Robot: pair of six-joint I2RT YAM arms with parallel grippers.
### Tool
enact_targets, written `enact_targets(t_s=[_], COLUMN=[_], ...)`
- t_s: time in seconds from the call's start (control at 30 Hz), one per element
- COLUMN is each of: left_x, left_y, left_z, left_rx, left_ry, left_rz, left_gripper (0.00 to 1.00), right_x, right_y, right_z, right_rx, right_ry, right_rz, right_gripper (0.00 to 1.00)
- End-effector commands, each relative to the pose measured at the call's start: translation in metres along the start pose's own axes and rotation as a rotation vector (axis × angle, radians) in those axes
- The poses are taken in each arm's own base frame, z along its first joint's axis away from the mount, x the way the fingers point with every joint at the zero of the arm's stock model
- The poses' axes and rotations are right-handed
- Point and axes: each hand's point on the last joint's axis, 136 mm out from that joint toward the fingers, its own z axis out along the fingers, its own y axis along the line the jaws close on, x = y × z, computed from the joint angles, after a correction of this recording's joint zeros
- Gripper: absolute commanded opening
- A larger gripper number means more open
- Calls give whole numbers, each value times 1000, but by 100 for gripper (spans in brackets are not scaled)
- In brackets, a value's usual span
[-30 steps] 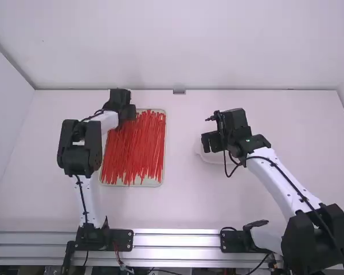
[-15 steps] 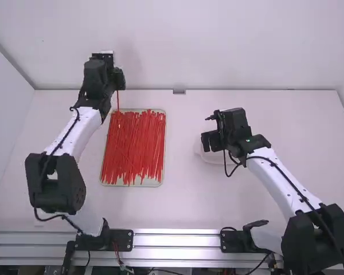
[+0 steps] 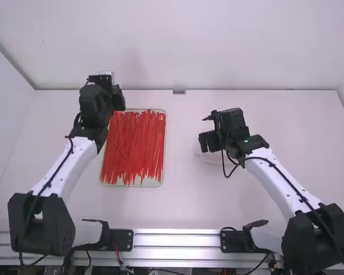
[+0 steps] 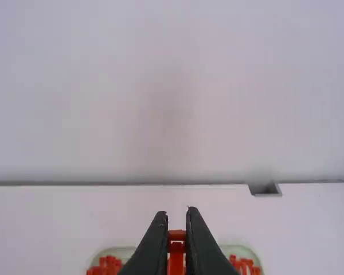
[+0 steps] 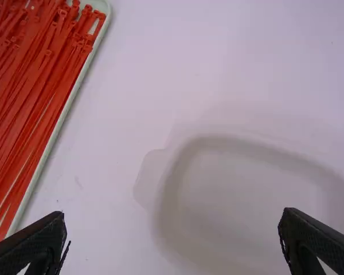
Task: Fasten the cable tie
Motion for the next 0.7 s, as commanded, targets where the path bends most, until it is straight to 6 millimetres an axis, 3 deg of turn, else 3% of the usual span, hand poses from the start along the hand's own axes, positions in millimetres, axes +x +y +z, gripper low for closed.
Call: enact_targets(t_s=[0.0, 0.27, 0.47, 0.67], left_x=[-2, 11, -7, -23], left_y=[-8, -50, -94, -118], left_z=[-27, -57, -71, -81], left_rx=[30, 198, 312, 396], left_ry=[-43, -13, -82, -133], left_rz=[-50, -96, -100, -183], left_gripper=[5, 3, 2, 3], right_x=[-19, -50, -69, -81], right_y=[11, 62, 90, 118], right_z=[-11, -32, -59, -93], right_rx=[-33, -196, -256, -367], right_ry=[-55, -205, -324, -424], right_rz=[-17, -128, -183, -235], right_gripper=[98, 98, 98, 98])
